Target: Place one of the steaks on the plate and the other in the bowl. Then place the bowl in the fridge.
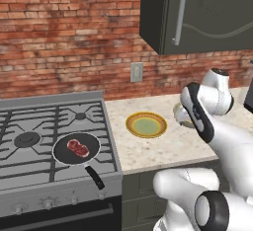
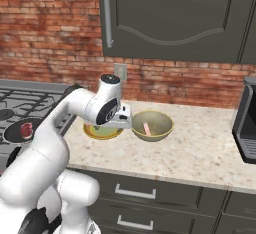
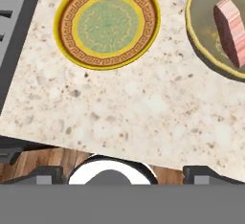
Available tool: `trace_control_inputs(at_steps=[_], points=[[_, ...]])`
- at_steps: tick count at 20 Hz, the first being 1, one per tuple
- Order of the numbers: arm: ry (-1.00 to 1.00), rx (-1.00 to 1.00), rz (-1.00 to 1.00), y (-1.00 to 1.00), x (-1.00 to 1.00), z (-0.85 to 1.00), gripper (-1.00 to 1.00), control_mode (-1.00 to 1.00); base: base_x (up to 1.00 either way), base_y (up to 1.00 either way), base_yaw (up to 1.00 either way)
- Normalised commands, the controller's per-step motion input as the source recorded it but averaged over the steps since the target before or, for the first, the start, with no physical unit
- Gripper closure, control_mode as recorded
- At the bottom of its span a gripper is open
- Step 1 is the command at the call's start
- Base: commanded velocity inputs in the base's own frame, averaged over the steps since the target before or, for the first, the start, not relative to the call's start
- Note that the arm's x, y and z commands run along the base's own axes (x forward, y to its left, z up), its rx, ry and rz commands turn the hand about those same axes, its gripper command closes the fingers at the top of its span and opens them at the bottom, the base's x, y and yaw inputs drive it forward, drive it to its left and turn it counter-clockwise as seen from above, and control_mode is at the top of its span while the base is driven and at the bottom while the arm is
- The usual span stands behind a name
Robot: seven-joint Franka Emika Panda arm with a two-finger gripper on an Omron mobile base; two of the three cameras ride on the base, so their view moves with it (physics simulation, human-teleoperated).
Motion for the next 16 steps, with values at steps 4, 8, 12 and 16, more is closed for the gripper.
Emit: trace_control_inputs(at_steps=[4, 8, 12, 16], points=[[0.0, -0.2, -0.02, 1.0, -0.12, 0.51, -1.0, -1.0, 0.0, 0.0, 0.0], [0.08, -0.2, 0.06, 1.0, -0.12, 0.62, -1.0, -1.0, 0.0, 0.0, 0.0], [0.2, -0.04, 0.17, 1.0, 0.02, 0.19, -1.0, -1.0, 0.0, 0.0, 0.0], [0.26, -0.16, 0.23, 1.0, 0.38, 0.0, -1.0, -1.0, 0.0, 0.0, 0.0]])
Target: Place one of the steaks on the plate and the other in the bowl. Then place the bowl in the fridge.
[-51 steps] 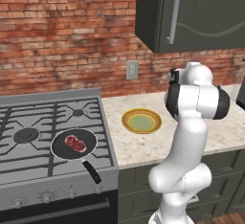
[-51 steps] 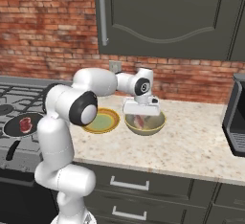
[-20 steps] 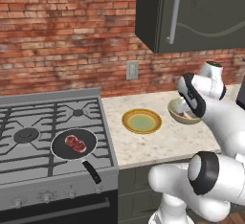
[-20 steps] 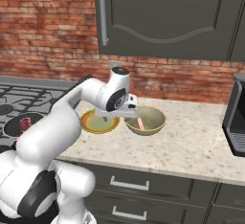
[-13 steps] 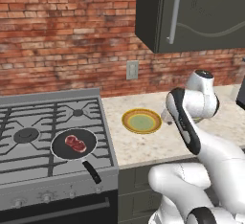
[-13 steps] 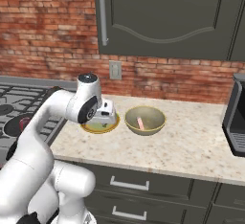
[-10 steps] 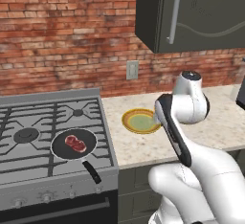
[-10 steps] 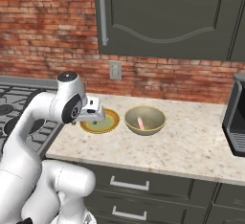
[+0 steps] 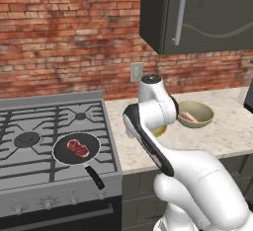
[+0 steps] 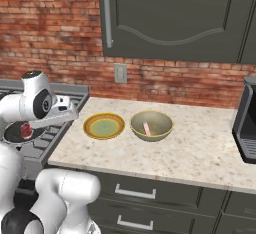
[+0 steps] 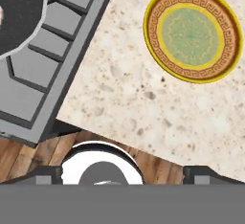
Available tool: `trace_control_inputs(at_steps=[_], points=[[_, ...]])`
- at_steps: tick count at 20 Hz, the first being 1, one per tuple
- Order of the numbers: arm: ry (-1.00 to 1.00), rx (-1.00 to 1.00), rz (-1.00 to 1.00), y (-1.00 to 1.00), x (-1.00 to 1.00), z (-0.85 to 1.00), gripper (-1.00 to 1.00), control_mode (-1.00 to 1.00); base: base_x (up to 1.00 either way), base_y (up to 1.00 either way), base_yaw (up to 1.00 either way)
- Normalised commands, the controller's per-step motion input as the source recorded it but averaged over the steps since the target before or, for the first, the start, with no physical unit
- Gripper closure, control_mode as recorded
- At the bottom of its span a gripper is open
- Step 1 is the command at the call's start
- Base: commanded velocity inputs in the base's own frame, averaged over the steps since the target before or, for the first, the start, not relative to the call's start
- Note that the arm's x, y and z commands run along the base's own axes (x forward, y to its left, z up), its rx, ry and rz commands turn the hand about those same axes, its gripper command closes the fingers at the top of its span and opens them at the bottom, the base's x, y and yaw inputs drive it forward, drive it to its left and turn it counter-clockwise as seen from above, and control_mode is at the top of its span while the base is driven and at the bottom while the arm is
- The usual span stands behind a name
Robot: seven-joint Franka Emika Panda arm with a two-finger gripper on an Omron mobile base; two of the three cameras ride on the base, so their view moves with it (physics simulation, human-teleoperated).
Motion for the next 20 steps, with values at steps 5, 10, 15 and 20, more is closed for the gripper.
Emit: trace_control_inputs(at_steps=[5, 10, 15, 20], points=[[0.3, -0.06, 0.2, 1.0, 0.69, 0.0, -1.0, -1.0, 0.0, 0.0, 0.0], [0.17, 0.01, 0.04, 1.0, 0.75, -0.2, -1.0, -1.0, 0.0, 0.0, 0.0], [0.19, 0.03, -0.01, 1.0, 0.44, -0.21, -1.0, -1.0, 0.0, 0.0, 0.0], [-0.06, 0.01, -0.14, 0.84, -0.07, -0.37, -1.0, -1.0, 0.0, 0.0, 0.0]])
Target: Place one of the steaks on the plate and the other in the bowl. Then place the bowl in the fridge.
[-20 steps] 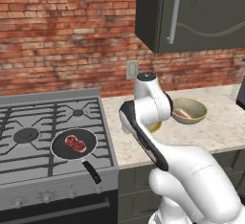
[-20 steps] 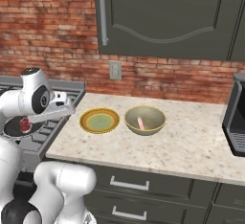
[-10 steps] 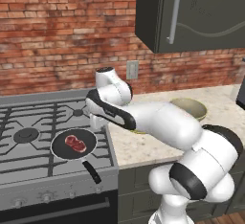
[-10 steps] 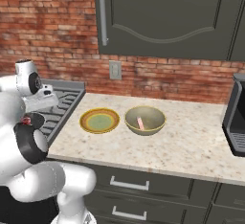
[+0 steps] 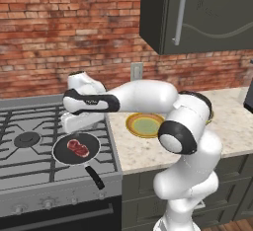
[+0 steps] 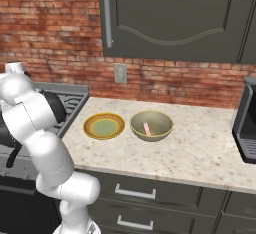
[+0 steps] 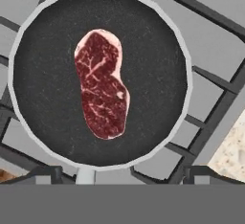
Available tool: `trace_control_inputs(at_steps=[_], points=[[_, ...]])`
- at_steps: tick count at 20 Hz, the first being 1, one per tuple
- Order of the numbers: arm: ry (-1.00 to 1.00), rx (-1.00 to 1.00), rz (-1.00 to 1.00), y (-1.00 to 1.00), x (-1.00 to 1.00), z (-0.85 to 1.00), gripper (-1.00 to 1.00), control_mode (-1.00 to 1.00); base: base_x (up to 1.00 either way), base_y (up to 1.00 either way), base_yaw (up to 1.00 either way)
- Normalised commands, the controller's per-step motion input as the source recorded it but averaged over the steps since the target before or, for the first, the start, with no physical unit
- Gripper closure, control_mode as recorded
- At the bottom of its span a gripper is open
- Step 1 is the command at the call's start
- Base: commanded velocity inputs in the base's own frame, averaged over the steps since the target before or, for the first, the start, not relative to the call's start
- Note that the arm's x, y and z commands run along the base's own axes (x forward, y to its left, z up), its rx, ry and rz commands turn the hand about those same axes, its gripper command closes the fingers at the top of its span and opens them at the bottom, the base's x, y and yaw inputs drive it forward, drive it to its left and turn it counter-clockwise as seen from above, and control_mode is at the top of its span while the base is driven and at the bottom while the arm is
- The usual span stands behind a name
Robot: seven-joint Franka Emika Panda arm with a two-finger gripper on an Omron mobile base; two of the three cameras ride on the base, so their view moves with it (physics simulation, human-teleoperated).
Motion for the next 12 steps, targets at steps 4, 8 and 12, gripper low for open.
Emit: trace_control_inputs(at_steps=[4, 8, 12], points=[[-0.12, 0.07, -0.1, 0.31, -0.01, -0.28, -1.0, -1.0, 0.0, 0.0, 0.0], [-0.05, 0.02, -0.01, 0.0, 0.0, -0.22, -1.0, -1.0, 0.0, 0.0, 0.0], [0.0, 0.0, 0.0, 0.0, 0.0, -0.21, -1.0, -1.0, 0.0, 0.0, 0.0]])
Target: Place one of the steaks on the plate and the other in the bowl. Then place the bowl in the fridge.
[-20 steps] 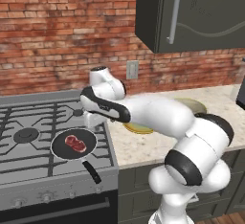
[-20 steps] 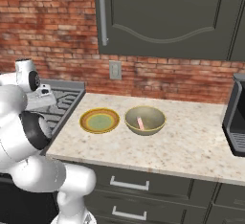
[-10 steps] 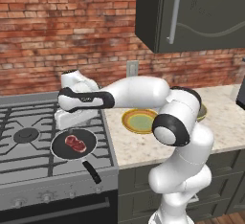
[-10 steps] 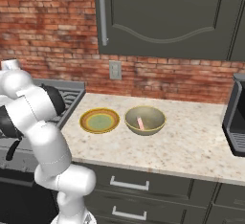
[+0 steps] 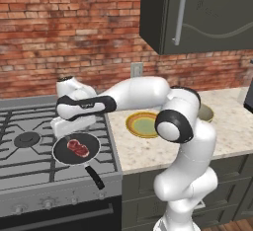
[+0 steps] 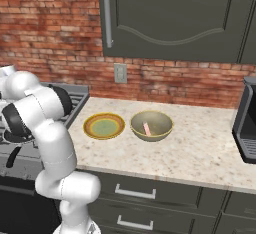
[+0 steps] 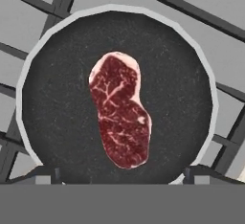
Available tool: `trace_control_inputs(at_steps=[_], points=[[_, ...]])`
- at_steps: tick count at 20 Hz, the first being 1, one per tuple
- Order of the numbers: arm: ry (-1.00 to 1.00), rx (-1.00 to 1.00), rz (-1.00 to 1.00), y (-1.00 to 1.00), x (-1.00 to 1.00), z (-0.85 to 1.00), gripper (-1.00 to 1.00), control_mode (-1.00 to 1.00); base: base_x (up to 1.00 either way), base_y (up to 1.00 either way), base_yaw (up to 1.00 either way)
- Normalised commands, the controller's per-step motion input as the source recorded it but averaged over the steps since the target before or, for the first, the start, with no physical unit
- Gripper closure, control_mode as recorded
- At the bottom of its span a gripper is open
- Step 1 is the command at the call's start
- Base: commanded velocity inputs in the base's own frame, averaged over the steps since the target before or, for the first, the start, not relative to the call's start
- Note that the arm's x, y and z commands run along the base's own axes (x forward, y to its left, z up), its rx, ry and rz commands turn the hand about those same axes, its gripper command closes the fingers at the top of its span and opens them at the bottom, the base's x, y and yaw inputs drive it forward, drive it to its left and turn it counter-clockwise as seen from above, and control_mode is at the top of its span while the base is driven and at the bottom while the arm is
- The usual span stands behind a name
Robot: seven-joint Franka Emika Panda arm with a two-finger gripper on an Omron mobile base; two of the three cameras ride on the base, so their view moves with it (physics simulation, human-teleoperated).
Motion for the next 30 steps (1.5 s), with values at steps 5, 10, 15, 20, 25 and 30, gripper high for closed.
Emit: trace_control_inputs(at_steps=[5, 10, 15, 20, 25, 30], points=[[0.0, 0.0, 0.0, -0.08, 0.0, -0.38, -1.0, -1.0, 0.0, 0.0, 0.0], [0.0, -0.01, 0.0, -0.07, 0.0, -0.37, -1.0, -1.0, 0.0, 0.0, 0.0], [0.0, 0.0, 0.03, 0.0, 0.0, -0.28, -1.0, -1.0, 0.0, 0.0, 0.0], [0.01, 0.0, 0.0, 0.0, 0.0, -0.32, -1.0, -1.0, 0.0, 0.0, 0.0], [0.01, -0.01, 0.0, 0.0, 0.0, -0.36, -1.0, -1.0, 0.0, 0.0, 0.0], [0.0, 0.0, 0.0, 0.08, 0.0, -0.2, -1.0, -1.0, 0.0, 0.0, 0.0]])
